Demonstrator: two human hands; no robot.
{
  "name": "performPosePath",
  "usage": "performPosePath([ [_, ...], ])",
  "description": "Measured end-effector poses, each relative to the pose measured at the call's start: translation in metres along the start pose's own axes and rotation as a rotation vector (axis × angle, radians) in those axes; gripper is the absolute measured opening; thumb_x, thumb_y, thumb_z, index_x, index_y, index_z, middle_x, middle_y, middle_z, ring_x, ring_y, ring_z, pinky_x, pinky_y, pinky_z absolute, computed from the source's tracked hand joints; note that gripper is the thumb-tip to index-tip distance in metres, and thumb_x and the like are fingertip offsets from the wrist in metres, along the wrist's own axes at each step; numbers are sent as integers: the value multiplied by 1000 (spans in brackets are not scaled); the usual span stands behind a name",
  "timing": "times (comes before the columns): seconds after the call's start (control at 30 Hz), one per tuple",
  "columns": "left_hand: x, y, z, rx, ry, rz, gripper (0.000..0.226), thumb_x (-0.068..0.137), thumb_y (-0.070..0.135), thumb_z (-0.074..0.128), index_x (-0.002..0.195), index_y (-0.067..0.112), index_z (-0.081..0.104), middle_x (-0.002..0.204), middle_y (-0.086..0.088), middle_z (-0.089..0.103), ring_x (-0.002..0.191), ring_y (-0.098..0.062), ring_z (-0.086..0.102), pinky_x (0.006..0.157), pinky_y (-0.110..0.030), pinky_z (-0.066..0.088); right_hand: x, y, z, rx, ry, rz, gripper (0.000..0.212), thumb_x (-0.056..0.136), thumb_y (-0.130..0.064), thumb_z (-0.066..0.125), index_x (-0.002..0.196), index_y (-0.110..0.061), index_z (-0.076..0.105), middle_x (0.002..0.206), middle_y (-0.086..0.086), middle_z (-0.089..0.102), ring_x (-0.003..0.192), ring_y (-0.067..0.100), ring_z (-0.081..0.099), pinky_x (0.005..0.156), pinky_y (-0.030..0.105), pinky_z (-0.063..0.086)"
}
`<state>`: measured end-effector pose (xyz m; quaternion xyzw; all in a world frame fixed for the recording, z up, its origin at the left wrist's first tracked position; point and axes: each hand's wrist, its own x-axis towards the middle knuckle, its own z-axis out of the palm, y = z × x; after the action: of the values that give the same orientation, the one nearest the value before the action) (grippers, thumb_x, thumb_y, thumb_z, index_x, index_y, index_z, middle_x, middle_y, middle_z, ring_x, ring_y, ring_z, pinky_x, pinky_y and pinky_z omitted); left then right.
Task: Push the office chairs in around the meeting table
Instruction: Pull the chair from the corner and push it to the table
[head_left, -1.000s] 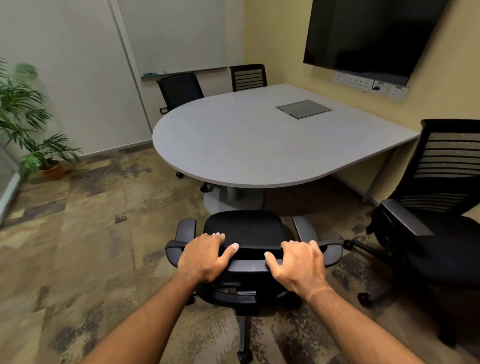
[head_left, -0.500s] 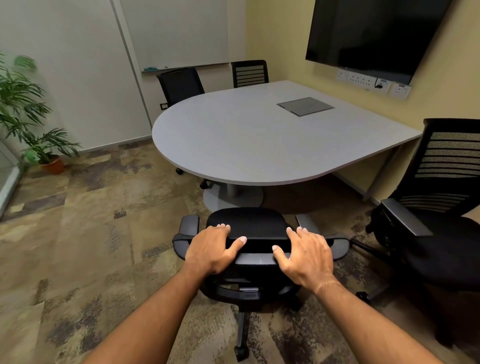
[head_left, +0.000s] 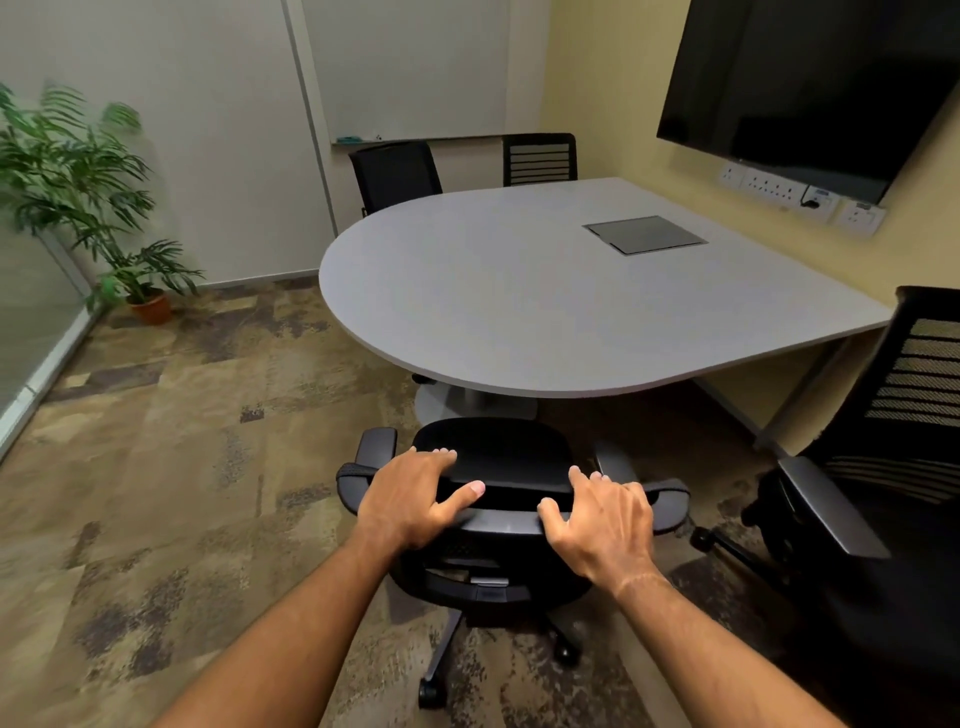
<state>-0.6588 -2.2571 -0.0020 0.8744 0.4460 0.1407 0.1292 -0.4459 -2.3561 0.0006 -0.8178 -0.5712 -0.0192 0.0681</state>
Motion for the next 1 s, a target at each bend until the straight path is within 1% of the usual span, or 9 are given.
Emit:
performPosePath([
  [0.1,16,12,6,8,-2,-4,87,81,75,26,126,7,59,121,-11,66,113,-25,59,113,-43,33,12,16,0,-4,-21,-1,65,78,-58,21,97,-14,66,82,4,63,79,21,58,83,40,39],
  [0.27,48,19,12,25,-45,-30,104,75,85,17,139,9,49,140,-11,54,130,-23,49,114,-41,26,38,35,2,14,13,-37,71,79,-59,19,113,-16,65,91,4,63,87,21,57,88,40,38],
  [0.37,65,26,18,48,-75,-26,108,75,84,11,149,8,32,151,-12,40,142,-23,33,117,-41,18,54,49,5,12,30,-79,77,82,-60,21,134,-15,54,119,11,61,112,25,55,99,41,36],
  [0.43,77,32,23,55,-82,-25,104,78,79,11,152,7,21,157,-13,28,147,-22,20,119,-39,11,65,60,6,-2,15,-87,82,83,-63,20,145,-14,42,142,17,49,133,29,42,111,42,29],
  [0.5,88,38,28,72,-99,-32,105,79,79,9,153,6,12,160,-15,19,148,-22,13,121,-39,8,75,70,5,-5,16,-90,85,82,-65,19,148,-14,35,151,19,38,141,29,32,117,43,21],
  [0.6,103,44,35,100,-132,-71,107,77,82,7,154,6,6,162,-16,10,150,-23,5,122,-40,5,88,80,4,-17,22,-85,88,81,-68,19,150,-14,31,154,20,33,144,30,26,119,44,16],
  [0.7,117,50,37,121,-149,-89,103,81,80,12,154,7,4,162,-16,6,150,-24,1,122,-40,2,102,86,4,-25,46,-78,88,81,-68,23,149,-12,35,152,21,36,143,32,29,119,47,17],
  [0.77,127,52,39,117,-146,-83,100,84,78,16,154,7,6,162,-16,7,150,-24,1,122,-40,2,110,91,5,-28,50,-72,88,81,-67,25,147,-11,37,150,22,39,142,33,32,119,48,20],
  [1.0,162,62,46,122,-118,-87,103,81,80,13,153,7,13,161,-15,14,150,-23,6,122,-41,4,147,111,10,-46,40,-77,90,79,-68,22,147,-12,38,150,22,39,141,33,32,119,49,17],
])
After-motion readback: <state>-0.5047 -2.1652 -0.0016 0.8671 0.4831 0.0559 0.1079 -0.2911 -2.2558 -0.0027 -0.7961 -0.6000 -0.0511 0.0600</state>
